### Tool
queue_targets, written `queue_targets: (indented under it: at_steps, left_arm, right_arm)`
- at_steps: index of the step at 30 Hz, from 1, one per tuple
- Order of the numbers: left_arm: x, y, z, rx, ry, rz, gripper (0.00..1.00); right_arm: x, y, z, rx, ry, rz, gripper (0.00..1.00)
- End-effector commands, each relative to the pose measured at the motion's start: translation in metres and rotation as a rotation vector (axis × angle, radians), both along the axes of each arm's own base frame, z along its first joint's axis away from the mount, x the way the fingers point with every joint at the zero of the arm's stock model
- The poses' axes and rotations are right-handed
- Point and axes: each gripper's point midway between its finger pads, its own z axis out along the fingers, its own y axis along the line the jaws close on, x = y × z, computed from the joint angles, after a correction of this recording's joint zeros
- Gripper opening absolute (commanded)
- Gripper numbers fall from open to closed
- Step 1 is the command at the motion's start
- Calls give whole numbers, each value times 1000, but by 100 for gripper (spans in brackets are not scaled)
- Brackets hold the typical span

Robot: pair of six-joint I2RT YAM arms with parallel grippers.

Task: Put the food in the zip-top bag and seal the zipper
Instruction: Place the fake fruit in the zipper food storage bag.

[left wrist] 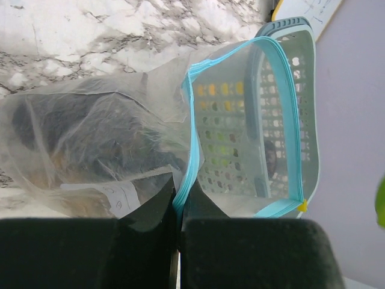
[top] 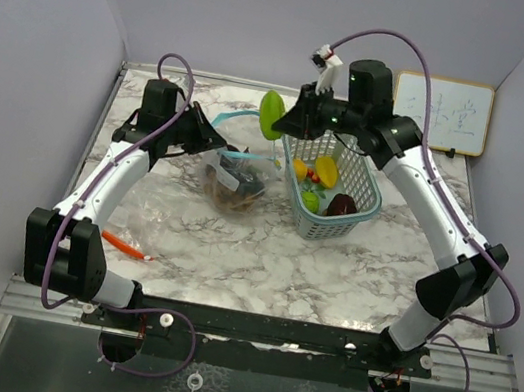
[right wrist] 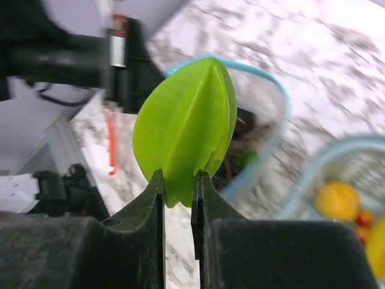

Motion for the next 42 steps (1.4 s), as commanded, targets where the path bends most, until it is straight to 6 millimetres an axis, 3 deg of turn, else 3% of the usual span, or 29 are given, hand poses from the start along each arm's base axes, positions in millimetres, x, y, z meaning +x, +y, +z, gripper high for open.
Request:
queue_targets:
  at_steps: [1,5,10,14,15,17,19,20,24,28,31,35,42]
  left_arm:
    - [0,-8,36,-45,-106,-66,0]
    - [-4,-10,46,-48,-135,-87,0]
    - [-9,-13,61,-56,-183,-120,0]
    - [-13,-21,69,-91,-218,-174,0]
    - [-13,-22,70,-100,-224,-186,0]
    - [-14,-26,72,-119,-236,-216,0]
    - [-13,-31,75,-130,-255,-254,0]
    - [-13,-32,75,-134,-262,-275,0]
    - [-13,-39,73,-142,-275,-348,0]
    - [-13,-45,73,-153,-283,-428,0]
    - [-8,-49,73,-169,-274,-476,0]
    - [0,-51,71,-171,-265,-489,0]
    - [0,-52,68,-187,-241,-495,0]
  right_arm:
    - [-31,60,29,141,-66,237,3]
    - [-19,66,-2,92,-32,212,7]
    - [-4,53,-50,-53,-6,111,24]
    - [0,49,-57,-98,-13,106,39]
    - [-2,50,-55,-98,-16,114,45]
    - [-3,47,-49,-104,-36,114,67]
    - [-4,41,-39,-113,-66,101,97]
    - [-4,36,-34,-120,-83,88,100]
    - [-10,23,-10,-125,-151,62,100]
    - [-30,21,-4,-112,-196,158,100]
    - [-51,26,-12,-99,-192,255,100]
    - [-72,32,-39,-131,-163,339,97]
    - [-71,38,-64,-159,-141,349,94]
